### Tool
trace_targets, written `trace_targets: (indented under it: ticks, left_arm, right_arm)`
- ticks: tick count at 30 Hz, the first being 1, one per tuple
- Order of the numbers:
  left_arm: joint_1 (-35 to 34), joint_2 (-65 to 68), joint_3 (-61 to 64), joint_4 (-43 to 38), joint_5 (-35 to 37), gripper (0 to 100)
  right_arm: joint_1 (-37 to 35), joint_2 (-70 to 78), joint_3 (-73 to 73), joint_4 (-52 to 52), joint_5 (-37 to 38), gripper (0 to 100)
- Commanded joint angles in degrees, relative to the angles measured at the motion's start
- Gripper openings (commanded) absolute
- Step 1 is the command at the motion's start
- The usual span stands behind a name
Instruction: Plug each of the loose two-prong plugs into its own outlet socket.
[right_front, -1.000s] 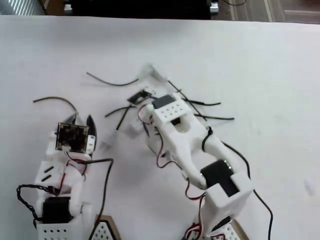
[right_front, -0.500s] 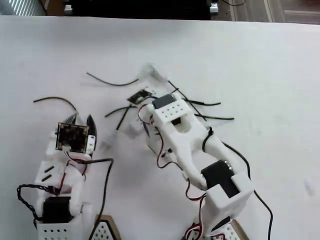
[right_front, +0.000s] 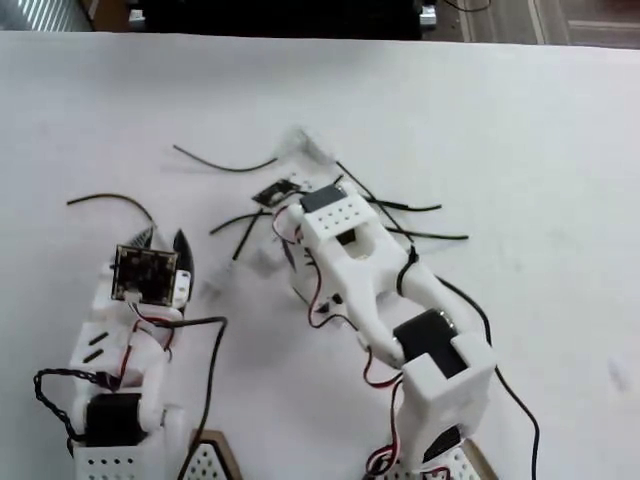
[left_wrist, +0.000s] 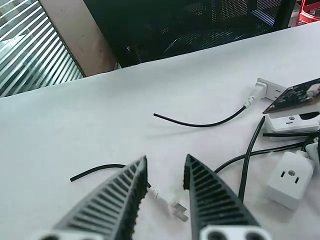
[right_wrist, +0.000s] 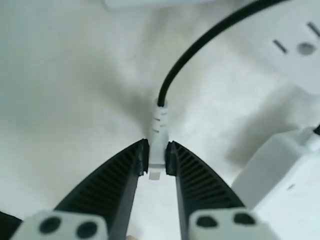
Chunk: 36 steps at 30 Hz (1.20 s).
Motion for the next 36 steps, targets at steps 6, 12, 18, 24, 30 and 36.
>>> trace_targets:
  ticks: [6,12,18,24,30,36]
  left_arm:
    - [0.7,-0.3,-0.2,-0.4,0.4,14]
    - [0.7,-0.3,-0.2,-0.4,0.4,14]
    - [0.7,-0.3,-0.2,-0.4,0.4,14]
    - [0.7,-0.3,-0.2,-0.4,0.4,14]
    - [0.7,-0.3,-0.2,-0.4,0.4,14]
    - [0.7,-0.3,-0.2,-0.4,0.4,14]
  right_arm:
    - [0.3,0.0,-1.4,-0.5,-0.6,4.5]
    - [0.3,0.0,-1.4,-0.5,-0.6,1.6]
    - [-0.3,0.0,0.3,-0.5,-0.6,1.9]
    - [-0.7,0.0,0.6,-0.5,-0.6,2.0]
    - [-0.7,0.0,0.7,-0.5,-0.6,2.1]
    - [-0.6,0.0,0.4,-0.5,-0.6,2.2]
